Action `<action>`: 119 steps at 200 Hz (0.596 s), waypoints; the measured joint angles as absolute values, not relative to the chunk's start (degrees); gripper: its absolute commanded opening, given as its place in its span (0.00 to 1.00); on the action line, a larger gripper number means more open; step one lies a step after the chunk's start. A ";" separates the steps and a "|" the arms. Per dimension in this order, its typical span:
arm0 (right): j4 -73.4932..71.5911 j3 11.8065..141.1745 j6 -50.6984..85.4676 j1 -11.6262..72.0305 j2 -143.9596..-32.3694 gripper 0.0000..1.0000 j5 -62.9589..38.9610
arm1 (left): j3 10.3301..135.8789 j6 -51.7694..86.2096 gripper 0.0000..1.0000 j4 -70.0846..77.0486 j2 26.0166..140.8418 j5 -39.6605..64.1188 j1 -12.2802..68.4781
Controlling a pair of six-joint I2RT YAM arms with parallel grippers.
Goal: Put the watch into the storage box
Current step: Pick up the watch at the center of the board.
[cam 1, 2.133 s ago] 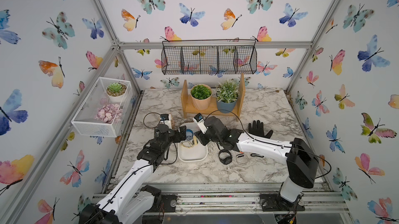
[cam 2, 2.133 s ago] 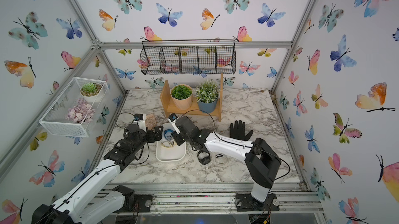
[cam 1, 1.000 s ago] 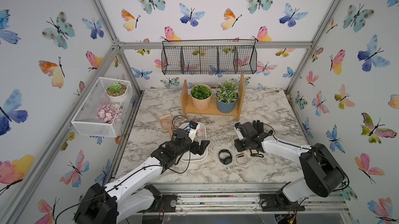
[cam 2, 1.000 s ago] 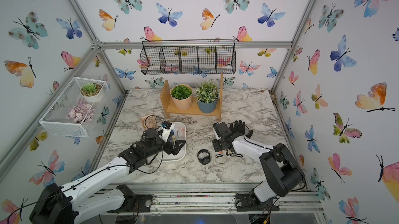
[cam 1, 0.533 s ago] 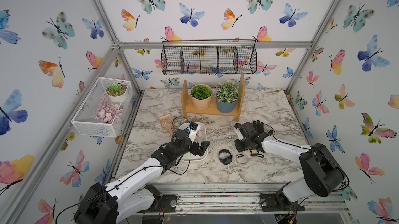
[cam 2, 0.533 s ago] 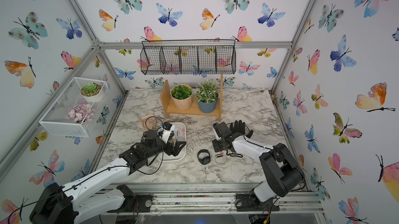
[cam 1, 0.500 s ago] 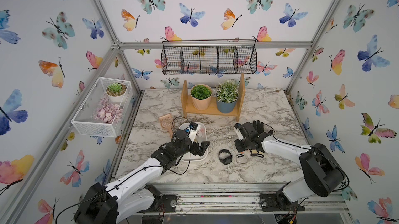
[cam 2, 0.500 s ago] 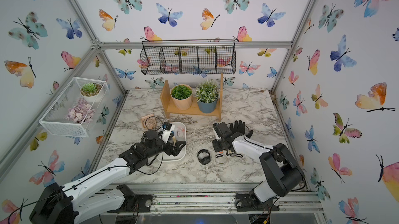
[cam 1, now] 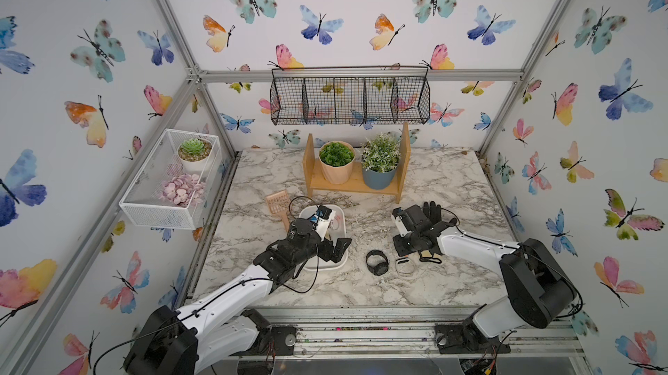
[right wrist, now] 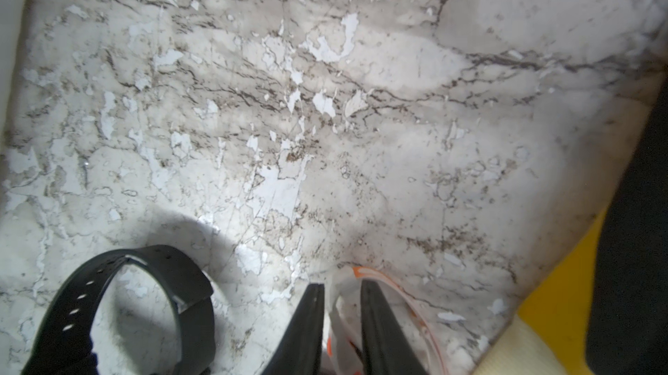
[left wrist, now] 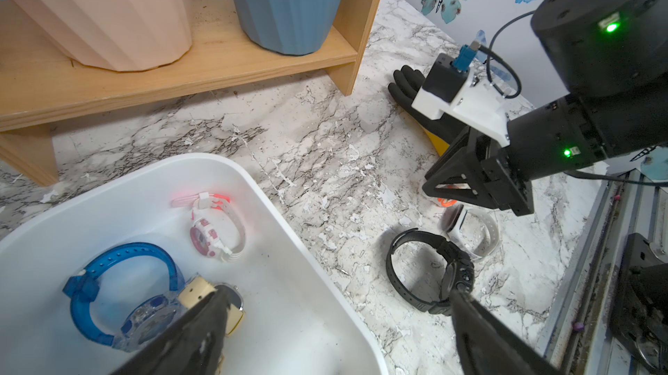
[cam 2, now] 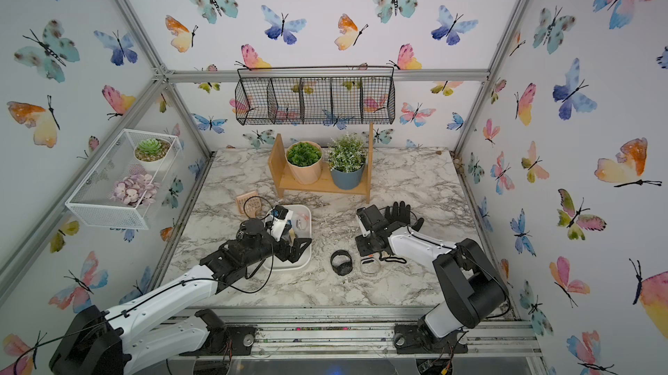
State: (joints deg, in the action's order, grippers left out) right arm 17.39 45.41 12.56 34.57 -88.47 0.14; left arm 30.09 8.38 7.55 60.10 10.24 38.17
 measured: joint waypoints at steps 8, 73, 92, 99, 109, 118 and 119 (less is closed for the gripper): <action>17.37 45.41 12.56 34.59 -88.75 0.25 0.03 | 30.09 8.38 0.99 7.55 60.10 10.24 38.17; 17.10 45.84 12.38 34.59 -89.91 0.07 -0.49 | 30.09 8.36 0.99 7.55 60.10 10.22 38.26; 17.02 46.24 12.36 34.59 -90.30 0.02 -0.73 | 30.09 8.34 0.99 7.53 60.07 10.22 38.26; 16.88 46.33 12.36 34.59 -90.45 0.02 -0.91 | 30.09 8.34 0.99 7.53 60.05 10.20 38.26; 16.60 46.35 12.38 34.59 -90.50 0.02 -1.13 | 30.09 8.34 0.99 7.53 60.01 10.20 38.26; 16.45 46.35 12.38 34.59 -90.50 0.02 -1.34 | 30.09 8.34 0.98 7.53 59.94 10.20 38.26; 16.43 46.35 12.38 34.59 -90.50 0.02 -1.37 | 30.09 8.36 0.99 7.53 59.94 10.17 38.26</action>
